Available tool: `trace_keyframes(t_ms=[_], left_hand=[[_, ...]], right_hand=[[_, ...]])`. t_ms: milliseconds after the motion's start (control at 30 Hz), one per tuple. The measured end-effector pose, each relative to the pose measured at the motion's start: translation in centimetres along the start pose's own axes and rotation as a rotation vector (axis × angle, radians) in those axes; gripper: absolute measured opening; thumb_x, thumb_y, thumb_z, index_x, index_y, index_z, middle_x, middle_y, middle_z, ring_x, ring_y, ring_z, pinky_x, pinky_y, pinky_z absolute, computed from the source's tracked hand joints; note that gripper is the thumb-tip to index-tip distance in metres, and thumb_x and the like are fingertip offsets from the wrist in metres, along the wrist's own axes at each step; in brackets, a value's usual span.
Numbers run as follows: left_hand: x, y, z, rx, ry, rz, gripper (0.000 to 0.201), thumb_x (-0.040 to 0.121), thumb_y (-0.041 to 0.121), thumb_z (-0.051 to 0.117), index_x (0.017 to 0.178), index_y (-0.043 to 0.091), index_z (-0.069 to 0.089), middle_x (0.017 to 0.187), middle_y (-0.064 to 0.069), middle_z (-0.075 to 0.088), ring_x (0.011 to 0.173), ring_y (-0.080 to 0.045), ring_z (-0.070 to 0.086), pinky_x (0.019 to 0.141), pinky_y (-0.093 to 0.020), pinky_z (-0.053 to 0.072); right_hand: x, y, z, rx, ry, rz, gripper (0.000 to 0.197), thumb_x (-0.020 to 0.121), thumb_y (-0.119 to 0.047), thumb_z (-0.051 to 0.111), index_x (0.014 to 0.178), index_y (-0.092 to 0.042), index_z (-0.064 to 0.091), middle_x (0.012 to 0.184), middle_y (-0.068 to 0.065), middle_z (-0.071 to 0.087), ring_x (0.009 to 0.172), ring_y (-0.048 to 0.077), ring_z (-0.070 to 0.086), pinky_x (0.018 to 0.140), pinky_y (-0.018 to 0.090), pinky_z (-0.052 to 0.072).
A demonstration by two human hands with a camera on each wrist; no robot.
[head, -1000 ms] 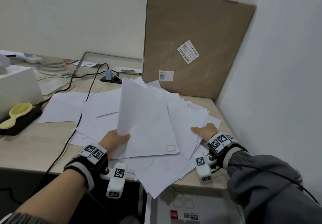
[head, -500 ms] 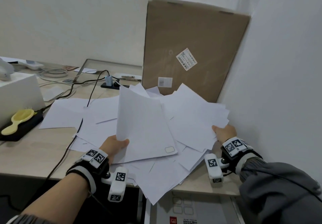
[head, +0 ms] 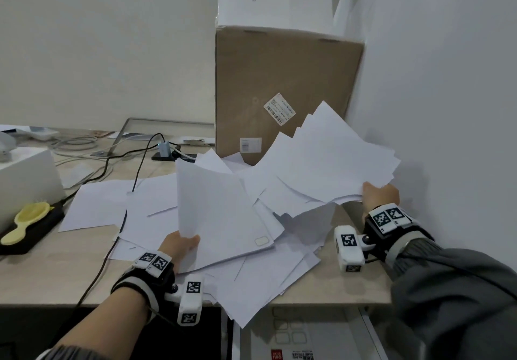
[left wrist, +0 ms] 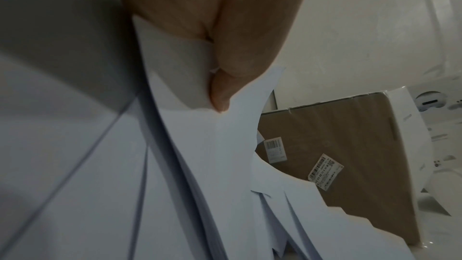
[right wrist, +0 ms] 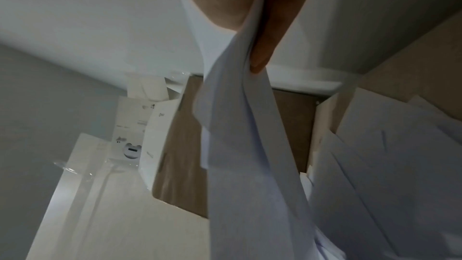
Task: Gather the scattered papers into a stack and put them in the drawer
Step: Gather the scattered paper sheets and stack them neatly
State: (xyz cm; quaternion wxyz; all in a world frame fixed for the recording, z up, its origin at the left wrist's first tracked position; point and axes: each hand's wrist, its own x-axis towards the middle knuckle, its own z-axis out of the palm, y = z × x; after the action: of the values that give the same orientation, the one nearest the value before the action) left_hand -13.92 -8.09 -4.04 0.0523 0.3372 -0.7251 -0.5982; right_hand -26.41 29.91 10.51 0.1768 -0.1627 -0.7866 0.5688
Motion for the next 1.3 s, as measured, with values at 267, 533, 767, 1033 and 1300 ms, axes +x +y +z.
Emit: trace_keyframes(t_ms=[267, 533, 767, 1033, 1300], left_hand=[[-2.2, 1.4, 0.2, 0.055, 0.013, 0.02, 0.037, 0.09, 0.015, 0.062, 0.117, -0.01, 0.057, 0.112, -0.028, 0.063, 0.103, -0.042, 0.06, 0.091, -0.046, 0.049], [-4.3, 4.1, 1.8, -0.266, -0.176, -0.013, 0.051, 0.097, 0.049, 0.043, 0.111, 0.002, 0.057, 0.105, -0.018, 0.066, 0.101, -0.035, 0.063, 0.095, -0.048, 0.05], [-4.8, 4.6, 2.2, -0.343, -0.267, -0.009, 0.043, 0.097, 0.036, 0.051, 0.12, 0.0, 0.058, 0.116, -0.021, 0.066, 0.104, -0.037, 0.064, 0.085, -0.042, 0.053], [-3.4, 2.5, 1.4, -0.267, -0.064, 0.014, 0.027, 0.092, 0.004, 0.054, 0.116, -0.007, 0.058, 0.107, -0.024, 0.065, 0.095, -0.038, 0.062, 0.082, -0.043, 0.052], [-3.7, 2.4, -1.1, -0.296, -0.147, 0.032, 0.031, 0.095, 0.0, 0.048, 0.124, -0.006, 0.053, 0.109, -0.022, 0.065, 0.09, -0.033, 0.062, 0.076, -0.038, 0.05]], right_hand=[[-2.0, -2.0, -0.5, 0.247, 0.03, -0.049, 0.034, 0.089, -0.006, 0.048, 0.121, 0.003, 0.056, 0.125, 0.015, 0.061, 0.115, 0.03, 0.058, 0.093, 0.029, 0.042], [-6.8, 1.9, 3.7, 0.211, -0.187, 0.021, 0.031, 0.09, -0.009, 0.051, 0.118, 0.002, 0.058, 0.114, 0.008, 0.064, 0.102, 0.027, 0.061, 0.091, 0.032, 0.046], [-9.0, 5.9, 6.1, 0.121, -0.358, 0.08, 0.028, 0.092, -0.007, 0.05, 0.118, 0.002, 0.059, 0.116, 0.014, 0.064, 0.108, 0.033, 0.06, 0.091, 0.037, 0.048], [-5.4, 5.1, 4.1, 0.144, -0.188, 0.153, 0.034, 0.093, -0.012, 0.049, 0.121, 0.004, 0.057, 0.123, 0.017, 0.061, 0.111, 0.034, 0.058, 0.088, 0.031, 0.042], [-2.4, 3.7, 4.7, 0.363, -0.062, 0.209, 0.033, 0.085, -0.016, 0.053, 0.115, -0.003, 0.061, 0.114, 0.01, 0.065, 0.1, 0.03, 0.064, 0.093, 0.047, 0.051]])
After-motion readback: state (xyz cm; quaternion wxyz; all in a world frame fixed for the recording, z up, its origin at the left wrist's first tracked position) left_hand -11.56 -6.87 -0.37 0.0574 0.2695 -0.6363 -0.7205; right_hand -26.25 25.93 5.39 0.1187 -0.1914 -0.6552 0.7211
